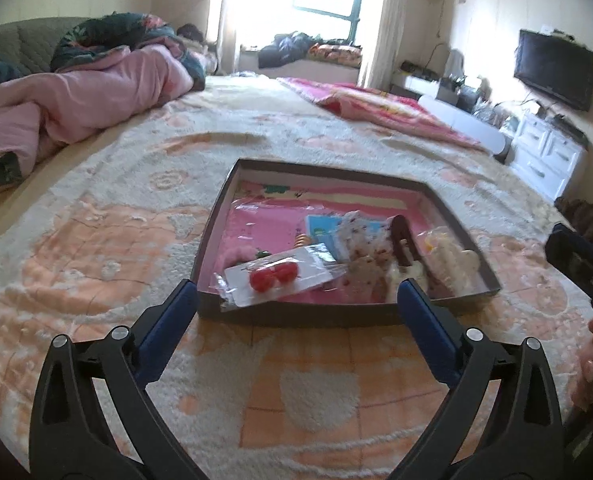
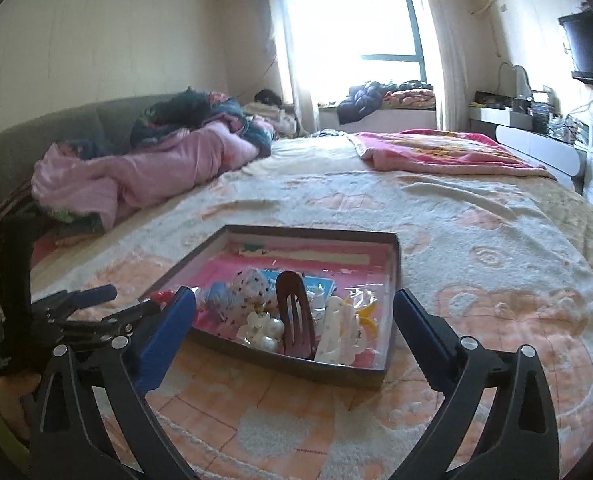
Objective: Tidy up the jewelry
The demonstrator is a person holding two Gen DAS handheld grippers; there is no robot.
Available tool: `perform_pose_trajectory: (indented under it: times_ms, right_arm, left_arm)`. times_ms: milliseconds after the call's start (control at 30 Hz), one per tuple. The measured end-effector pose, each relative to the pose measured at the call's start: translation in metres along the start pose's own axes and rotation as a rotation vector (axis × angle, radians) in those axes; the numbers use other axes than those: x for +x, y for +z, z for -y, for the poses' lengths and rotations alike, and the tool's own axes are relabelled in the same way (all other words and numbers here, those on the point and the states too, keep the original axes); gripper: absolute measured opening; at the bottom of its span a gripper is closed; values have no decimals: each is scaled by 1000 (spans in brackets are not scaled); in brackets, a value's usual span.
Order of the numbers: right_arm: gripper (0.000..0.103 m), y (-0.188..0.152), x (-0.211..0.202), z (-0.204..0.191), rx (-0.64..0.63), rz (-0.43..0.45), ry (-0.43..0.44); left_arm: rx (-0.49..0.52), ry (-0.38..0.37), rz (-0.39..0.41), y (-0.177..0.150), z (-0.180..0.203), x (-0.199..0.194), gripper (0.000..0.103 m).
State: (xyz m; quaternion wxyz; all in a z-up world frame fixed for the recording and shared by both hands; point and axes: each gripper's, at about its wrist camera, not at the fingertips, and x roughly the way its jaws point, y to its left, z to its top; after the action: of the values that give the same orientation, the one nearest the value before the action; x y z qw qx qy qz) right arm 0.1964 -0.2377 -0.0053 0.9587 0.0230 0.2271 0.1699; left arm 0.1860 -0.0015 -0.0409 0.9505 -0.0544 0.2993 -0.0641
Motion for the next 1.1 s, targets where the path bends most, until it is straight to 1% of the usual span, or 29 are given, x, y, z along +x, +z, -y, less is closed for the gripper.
perform_pose_trajectory:
  times_ms: [167, 300, 433, 567, 800, 933, 1100]
  right_arm:
    - [96, -5, -18, 2, -1, 48, -55]
    - [96, -14, -27, 2, -7, 67, -110]
    - [96, -23, -35, 3, 9, 80, -156]
    - [96, -32, -39, 3, 18, 84, -155]
    - [96, -35, -35, 2, 10, 72, -139]
    - [96, -36, -32, 3, 20, 55, -126]
    - [96, -36, -30, 3, 21, 58, -124]
  left_arm:
    - [2, 0, 39, -4, 5, -15, 92]
    - [-6, -3, 56, -12, 6, -25, 92]
    - [14, 8, 71, -23, 10, -33, 92]
    - [15, 8, 80, -29, 13, -37, 92]
    - [19, 24, 99, -28, 15, -40, 92]
    - [28, 32, 99, -28, 17, -41, 92]
    - [32, 33, 94, -30, 18, -41, 92]
